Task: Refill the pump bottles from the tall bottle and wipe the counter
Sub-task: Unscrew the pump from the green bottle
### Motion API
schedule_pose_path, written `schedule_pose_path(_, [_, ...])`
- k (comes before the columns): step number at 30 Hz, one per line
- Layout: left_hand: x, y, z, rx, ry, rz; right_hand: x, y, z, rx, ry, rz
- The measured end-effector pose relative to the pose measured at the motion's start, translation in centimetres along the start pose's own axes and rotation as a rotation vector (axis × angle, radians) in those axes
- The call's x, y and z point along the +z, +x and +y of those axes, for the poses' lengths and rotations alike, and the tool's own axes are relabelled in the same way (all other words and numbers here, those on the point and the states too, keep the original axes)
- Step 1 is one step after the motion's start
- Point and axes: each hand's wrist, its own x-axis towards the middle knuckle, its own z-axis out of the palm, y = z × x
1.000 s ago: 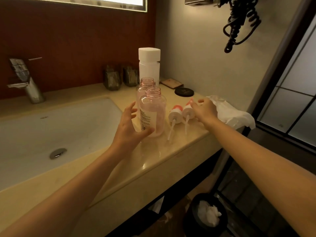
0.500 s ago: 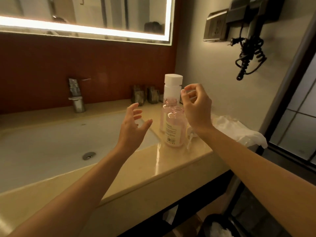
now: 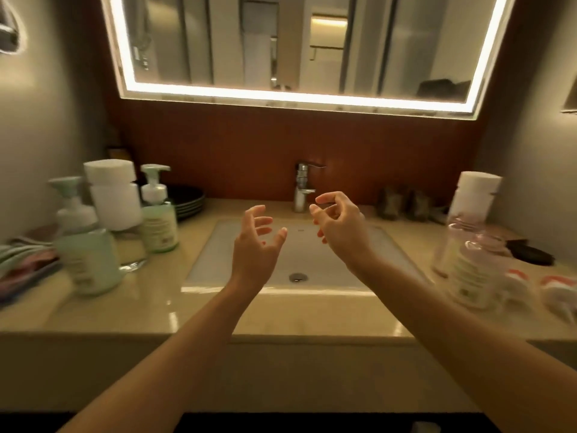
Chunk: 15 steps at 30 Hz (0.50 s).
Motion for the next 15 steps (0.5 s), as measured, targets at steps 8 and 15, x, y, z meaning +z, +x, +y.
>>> schedule_pose_path(8, [-7.9, 0.4, -1.7, -0.075, 0.041, 0.160, 7.7, -0.5, -4.4, -0.021, 0.120, -0.212])
schedule_pose_path(15, [-14.8, -0.1, -4.6, -0.102, 0.117, 0.385, 13.9, -1.7, -6.6, 0.031, 0.226, -0.346])
